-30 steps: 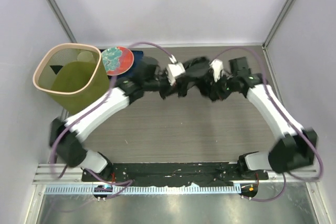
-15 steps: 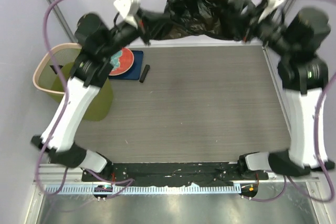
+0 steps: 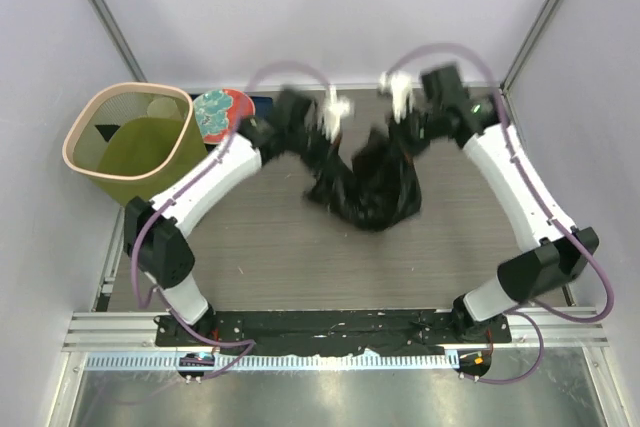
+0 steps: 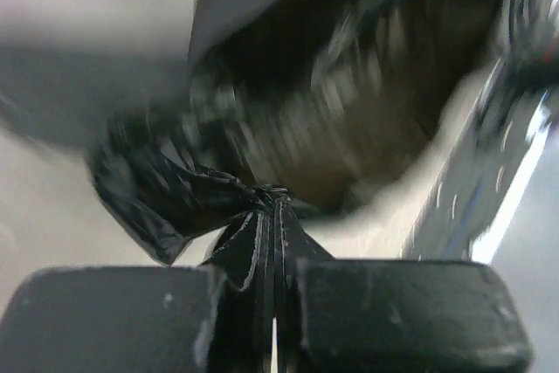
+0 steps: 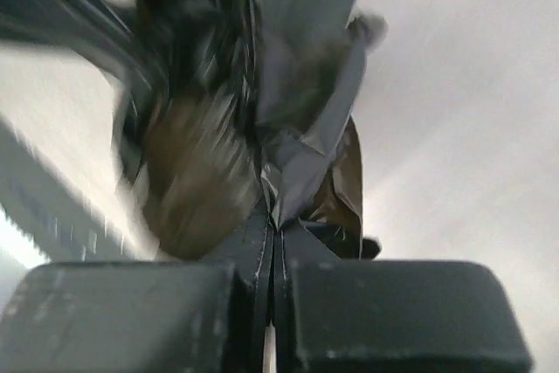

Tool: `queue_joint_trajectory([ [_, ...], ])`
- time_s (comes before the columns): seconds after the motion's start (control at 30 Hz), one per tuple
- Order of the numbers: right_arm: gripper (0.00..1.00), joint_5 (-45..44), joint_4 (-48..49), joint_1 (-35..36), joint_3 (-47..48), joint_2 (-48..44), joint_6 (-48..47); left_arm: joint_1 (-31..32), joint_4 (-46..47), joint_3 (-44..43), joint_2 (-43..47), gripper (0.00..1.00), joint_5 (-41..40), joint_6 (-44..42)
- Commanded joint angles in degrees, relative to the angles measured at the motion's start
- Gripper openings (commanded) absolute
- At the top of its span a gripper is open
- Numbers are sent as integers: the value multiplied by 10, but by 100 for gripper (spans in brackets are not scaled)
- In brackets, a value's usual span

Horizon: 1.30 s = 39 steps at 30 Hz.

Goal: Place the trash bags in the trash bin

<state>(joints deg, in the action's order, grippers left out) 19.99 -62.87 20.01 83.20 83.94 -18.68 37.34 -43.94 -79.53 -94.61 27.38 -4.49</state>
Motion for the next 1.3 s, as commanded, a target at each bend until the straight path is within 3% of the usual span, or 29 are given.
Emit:
queue_joint_trajectory([
  [0.0, 1, 45, 36, -38, 670, 126, 104, -75, 185, -528, -42, 0, 20, 162],
  [0.03, 1, 50, 61, -51, 768, 160, 127, -84, 213, -643, -70, 0, 3, 177],
  [0.07, 1, 45, 78, -54, 825, 178, 136, -86, 240, -661, -66, 0, -9, 169],
  [0.1, 1, 48, 96, -52, 806, 162, 132, -85, 307, -645, -52, 0, 1, 164],
  [0.17, 1, 83, 181, -46, 617, 79, 138, -62, 379, -440, 37, 0, -3, 144],
  [0.2, 1, 63, 234, -31, 337, -23, 130, -52, 378, -358, 57, 0, -4, 99],
  [0.23, 1, 40, 276, -16, 220, -62, 90, -24, 326, -247, 64, 0, -13, 65],
  [0.27, 1, 10, 263, 9, 124, -79, 47, -8, 266, -203, 51, 0, -23, 22],
  [0.3, 1, -32, 240, 34, -19, -72, 11, 5, 131, -135, 29, 0, -17, -51],
  [0.33, 1, -82, 212, 35, -80, -61, -18, 25, 85, -93, 10, 0, -24, -69],
  [0.4, 1, -87, 171, 29, -174, -34, -37, 23, 51, 15, -15, 0, -9, -71],
  [0.5, 1, -25, 123, 21, -156, -54, -33, 15, 113, 66, 60, 0, 2, -45],
  [0.57, 1, 29, 117, 16, -89, -79, -1, 5, 140, 25, 91, 0, 25, -20],
  [0.67, 1, 45, 132, -12, 157, -29, 55, -32, 167, -213, 50, 0, 34, 58],
  [0.7, 1, 46, 137, -23, 311, -3, 71, -50, 212, -340, 10, 0, 40, 89],
  [0.73, 1, 51, 151, -57, 382, 38, 86, -84, 247, -382, 0, 0, 47, 160],
  [0.77, 1, 64, 156, -69, 488, 58, 109, -98, 311, -407, -8, 0, 58, 180],
  [0.83, 1, 59, 165, -78, 529, 68, 102, -111, 326, -430, -6, 0, 65, 170],
  [0.93, 1, 65, 234, -78, 430, 4, 77, -114, 357, -351, 47, 0, 94, 118],
  [1.0, 1, 59, 305, -79, 293, -71, 66, -113, 388, -257, 79, 0, 110, 99],
  [1.13, 1, 6, 278, -79, 139, -121, 38, -114, 295, -135, 129, 0, 97, 48],
  [1.17, 1, -5, 272, -79, 85, -128, 35, -114, 274, -70, 139, 0, 87, 48],
  [1.27, 1, -9, 274, -79, 3, -159, 38, -114, 256, 16, 159, 0, 79, 23],
])
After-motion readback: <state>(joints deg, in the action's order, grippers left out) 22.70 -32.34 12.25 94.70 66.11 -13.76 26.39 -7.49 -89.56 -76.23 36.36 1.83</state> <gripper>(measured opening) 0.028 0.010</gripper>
